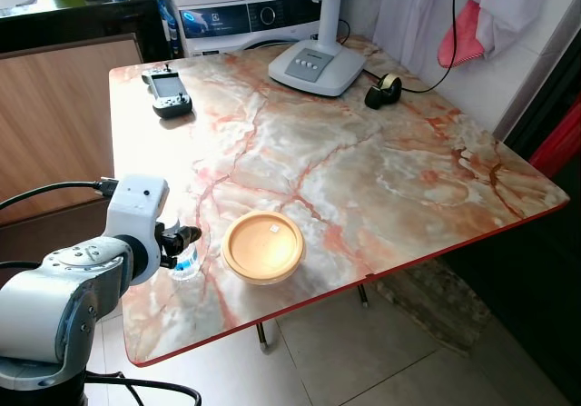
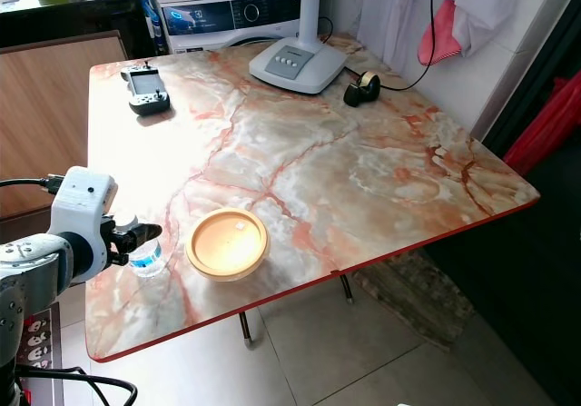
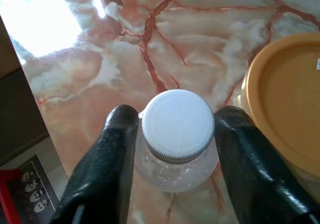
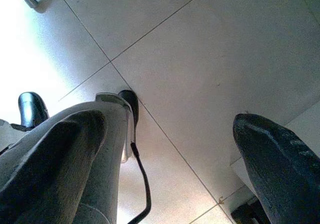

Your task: Restocking fridge

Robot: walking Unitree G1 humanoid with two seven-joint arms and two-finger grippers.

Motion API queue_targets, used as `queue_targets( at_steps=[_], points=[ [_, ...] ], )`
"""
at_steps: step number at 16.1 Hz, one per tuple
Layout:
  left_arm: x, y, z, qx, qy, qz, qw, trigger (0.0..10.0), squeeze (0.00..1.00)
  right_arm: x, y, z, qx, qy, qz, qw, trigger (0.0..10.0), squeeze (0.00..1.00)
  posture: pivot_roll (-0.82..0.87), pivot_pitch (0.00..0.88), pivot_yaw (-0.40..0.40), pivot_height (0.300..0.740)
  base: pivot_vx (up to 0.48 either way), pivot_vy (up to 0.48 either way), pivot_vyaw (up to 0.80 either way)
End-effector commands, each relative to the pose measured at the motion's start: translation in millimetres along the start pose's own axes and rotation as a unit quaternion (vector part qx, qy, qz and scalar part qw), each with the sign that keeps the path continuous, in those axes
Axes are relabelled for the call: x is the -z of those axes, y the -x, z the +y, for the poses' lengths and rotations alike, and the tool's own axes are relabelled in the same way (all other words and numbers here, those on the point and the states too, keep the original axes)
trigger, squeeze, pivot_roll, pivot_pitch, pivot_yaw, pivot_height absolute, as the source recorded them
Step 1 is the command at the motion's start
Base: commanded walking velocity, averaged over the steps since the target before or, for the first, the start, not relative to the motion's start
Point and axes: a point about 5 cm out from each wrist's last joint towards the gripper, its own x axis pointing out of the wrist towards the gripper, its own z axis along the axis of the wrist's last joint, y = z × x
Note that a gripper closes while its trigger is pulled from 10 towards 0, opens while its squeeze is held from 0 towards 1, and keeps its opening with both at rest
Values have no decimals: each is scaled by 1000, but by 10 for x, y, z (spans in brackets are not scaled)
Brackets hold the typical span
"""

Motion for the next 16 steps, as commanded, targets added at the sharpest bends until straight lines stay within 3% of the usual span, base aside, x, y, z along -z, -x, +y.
queue_targets(
  at_steps=[1,10,12,15,16],
  points=[
    [-22,27,24,-21,-18,-10,1000,0,0,19,10,-46,4,4,4,1000,10000,0,227,61,-64,740,0,0,0],
    [44,-7,27,-31,-42,-12,999,0,0,7,9,-51,2,6,4,1000,10000,0,225,82,-72,740,0,0,0],
    [23,-13,129,-73,-50,-23,996,0,0,3,8,-49,2,5,4,1000,10000,0,224,85,-74,740,0,0,0],
    [-52,9,446,-182,-51,-72,979,0,0,-5,6,-47,1,6,4,1000,10000,0,232,88,-78,740,0,0,0],
    [50,43,677,-251,-37,-74,964,10000,0,-9,6,-48,1,6,4,1000,10000,0,231,91,-77,740,0,0,0]
  ],
)
